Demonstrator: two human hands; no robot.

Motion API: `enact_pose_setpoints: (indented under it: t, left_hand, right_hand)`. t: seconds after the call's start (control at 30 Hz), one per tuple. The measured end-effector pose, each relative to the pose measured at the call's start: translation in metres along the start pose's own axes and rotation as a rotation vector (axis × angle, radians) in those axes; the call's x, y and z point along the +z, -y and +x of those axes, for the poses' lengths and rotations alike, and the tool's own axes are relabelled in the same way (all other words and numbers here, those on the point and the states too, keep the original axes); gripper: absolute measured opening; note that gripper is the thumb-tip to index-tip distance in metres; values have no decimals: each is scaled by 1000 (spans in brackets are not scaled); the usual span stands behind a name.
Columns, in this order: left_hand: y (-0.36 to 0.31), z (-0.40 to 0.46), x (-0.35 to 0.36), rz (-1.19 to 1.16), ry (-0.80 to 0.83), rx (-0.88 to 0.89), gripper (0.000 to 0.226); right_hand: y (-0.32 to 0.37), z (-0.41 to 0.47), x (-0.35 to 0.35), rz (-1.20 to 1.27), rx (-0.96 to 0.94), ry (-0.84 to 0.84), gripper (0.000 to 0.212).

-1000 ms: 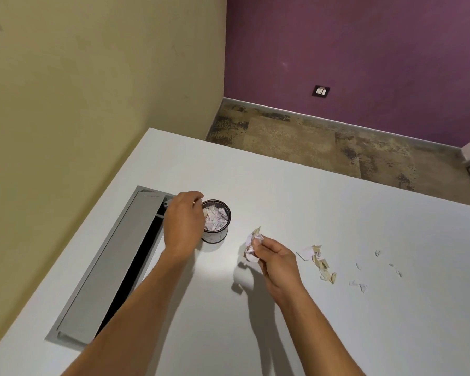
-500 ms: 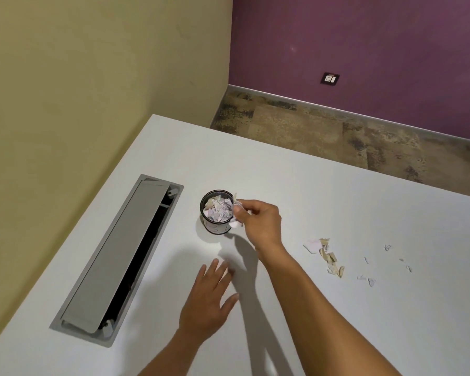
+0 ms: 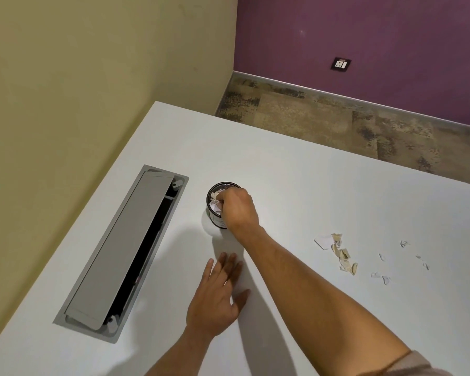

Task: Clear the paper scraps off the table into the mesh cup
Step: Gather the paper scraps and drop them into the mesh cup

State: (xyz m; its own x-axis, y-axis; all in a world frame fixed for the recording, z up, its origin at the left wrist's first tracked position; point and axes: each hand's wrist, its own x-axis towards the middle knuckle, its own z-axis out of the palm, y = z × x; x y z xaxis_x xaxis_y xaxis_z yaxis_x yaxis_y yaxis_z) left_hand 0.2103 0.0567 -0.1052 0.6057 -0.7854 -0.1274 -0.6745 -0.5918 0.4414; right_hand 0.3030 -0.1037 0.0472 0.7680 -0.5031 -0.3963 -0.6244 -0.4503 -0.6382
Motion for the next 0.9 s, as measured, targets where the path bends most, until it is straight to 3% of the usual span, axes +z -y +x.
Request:
enact_pose_setpoints:
  t: [0.23, 0.4, 0.47, 0.63, 0.9]
  left_hand:
    - [1, 0, 2, 30, -14, 23, 73]
    - [1, 0, 1, 28, -20, 34, 71]
    - [0, 0, 0, 30, -23, 28, 71]
    - [0, -1, 1, 23, -28, 30, 70]
    - [3, 0, 4, 44, -19, 42, 71]
  right_hand:
    - [9, 1, -14, -370, -236, 89, 11]
    - [7, -3, -25, -452, -360, 8, 17]
    - [4, -1, -26, -439, -335, -36, 28]
    - [3, 2, -20, -339, -231, 40, 18]
    - [5, 15, -1, -400, -180, 60, 14]
